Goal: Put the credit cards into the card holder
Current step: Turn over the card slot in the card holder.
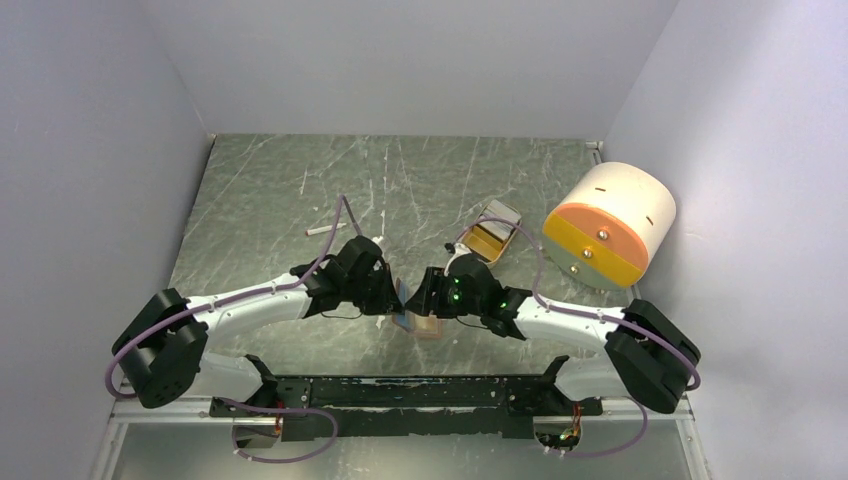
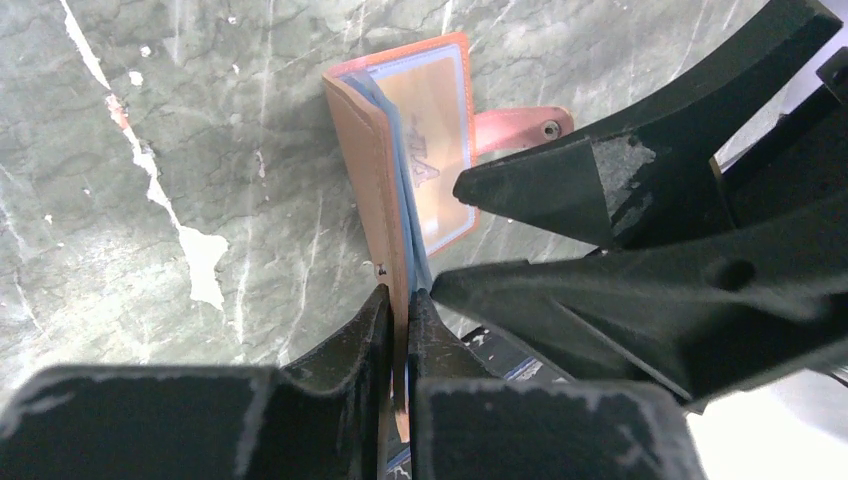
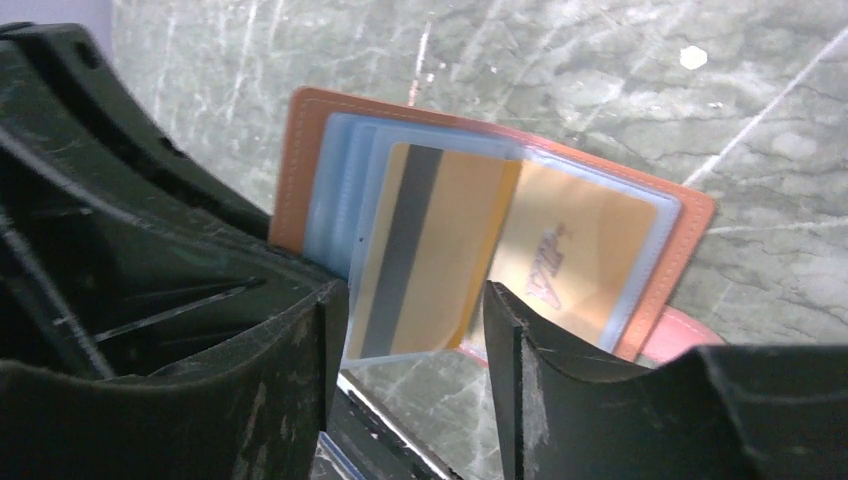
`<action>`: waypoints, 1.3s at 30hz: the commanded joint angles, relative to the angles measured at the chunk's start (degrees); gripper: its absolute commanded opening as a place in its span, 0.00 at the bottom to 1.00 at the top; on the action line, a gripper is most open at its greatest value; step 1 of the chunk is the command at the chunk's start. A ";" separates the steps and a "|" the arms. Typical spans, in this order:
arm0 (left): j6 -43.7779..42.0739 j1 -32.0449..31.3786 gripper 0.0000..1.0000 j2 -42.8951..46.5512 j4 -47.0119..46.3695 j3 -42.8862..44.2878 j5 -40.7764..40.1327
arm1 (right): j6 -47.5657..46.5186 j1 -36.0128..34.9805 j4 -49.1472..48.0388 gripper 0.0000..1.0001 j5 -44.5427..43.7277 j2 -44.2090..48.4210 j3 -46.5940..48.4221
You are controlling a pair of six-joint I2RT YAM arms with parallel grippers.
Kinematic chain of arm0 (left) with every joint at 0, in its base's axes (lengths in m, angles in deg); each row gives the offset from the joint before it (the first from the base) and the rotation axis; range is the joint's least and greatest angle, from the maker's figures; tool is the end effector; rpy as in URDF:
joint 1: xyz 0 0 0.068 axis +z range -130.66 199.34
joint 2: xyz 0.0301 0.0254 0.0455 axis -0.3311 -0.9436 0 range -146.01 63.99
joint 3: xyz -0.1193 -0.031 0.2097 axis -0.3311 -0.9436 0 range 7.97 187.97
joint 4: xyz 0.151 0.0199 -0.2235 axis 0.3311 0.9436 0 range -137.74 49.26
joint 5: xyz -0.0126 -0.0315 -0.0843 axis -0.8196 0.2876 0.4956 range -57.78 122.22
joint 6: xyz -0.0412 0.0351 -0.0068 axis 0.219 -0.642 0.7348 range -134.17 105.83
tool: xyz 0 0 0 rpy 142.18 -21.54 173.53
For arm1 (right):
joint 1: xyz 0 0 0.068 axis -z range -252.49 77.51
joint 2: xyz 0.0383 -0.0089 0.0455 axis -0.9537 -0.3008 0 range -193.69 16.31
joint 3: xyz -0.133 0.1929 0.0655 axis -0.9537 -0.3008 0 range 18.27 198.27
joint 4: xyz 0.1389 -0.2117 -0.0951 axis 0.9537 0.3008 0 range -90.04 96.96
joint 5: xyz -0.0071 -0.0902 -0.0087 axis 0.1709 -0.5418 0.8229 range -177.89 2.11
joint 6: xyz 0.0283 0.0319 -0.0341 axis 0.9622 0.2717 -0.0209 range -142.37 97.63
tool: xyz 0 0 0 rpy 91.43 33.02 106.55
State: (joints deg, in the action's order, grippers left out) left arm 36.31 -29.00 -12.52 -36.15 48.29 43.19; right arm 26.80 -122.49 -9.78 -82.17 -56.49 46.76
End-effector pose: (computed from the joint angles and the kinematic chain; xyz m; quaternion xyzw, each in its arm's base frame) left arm 0.1812 -0.2140 0.1572 0.0170 0.9291 -0.3302 0.1655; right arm 0.1682 0.2060 0.1388 -0.0296 0.8840 0.3823 0.2675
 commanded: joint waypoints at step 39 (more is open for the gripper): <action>-1.33 -0.63 0.09 -0.27 -10.30 -5.52 3.31 | 2.58 2.97 -13.54 0.24 -0.71 -11.90 -8.23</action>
State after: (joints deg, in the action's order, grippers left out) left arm 35.96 -29.26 -11.45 -43.89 42.67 47.08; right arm 30.84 -121.31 -29.04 -81.36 -69.30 39.90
